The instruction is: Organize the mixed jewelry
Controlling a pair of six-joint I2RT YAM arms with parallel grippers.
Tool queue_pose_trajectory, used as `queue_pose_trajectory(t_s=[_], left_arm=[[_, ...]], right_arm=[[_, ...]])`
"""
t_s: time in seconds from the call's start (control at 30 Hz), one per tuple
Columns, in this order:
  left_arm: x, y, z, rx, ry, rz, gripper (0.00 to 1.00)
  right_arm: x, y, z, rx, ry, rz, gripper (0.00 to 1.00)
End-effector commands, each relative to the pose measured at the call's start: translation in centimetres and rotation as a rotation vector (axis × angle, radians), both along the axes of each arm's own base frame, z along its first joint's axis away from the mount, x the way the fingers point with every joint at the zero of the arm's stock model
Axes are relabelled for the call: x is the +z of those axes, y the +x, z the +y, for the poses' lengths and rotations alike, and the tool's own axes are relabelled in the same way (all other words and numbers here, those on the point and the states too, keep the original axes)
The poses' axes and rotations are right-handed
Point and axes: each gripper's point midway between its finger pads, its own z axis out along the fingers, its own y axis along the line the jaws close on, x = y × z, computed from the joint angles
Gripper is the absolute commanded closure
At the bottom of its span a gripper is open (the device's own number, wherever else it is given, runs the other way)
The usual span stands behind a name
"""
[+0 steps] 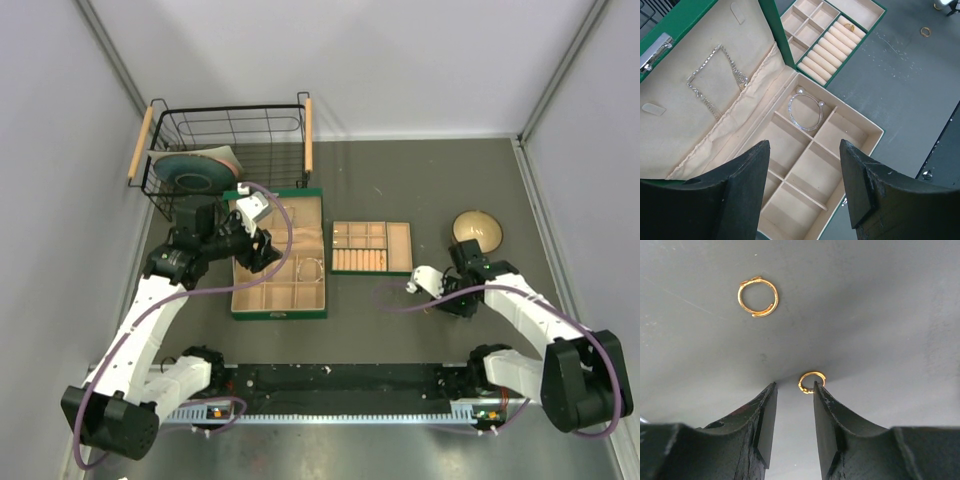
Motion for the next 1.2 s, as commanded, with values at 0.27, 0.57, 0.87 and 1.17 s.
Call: queue_pose_trajectory(t_s=[0.27, 0.57, 0.87, 1.17], left_arm=[[0.5, 0.8, -0.3, -0.017, -0.002, -0.053, 0.36], [-0.1, 0.9, -0.1, -0.013, 0.008, -0.057, 0.37], [0.0, 1.1, -0.2, -0.005, -0.001, -0.066, 0.37], [1.0, 0.8, -0.8, -0.038, -0.040, -0.089, 0.39]], right_arm=[[0.3, 2.1, 0.1, 0.014, 0.018, -0.018, 0.69], [-0.3, 1.8, 0.3, -0.019, 0.032, 0.014, 0.88], [1.4, 4.1, 1.5, -0.171, 0.088, 0.014, 1.00], [5.9, 3.9, 4.7, -0.189, 0.253, 0.095, 1.00]])
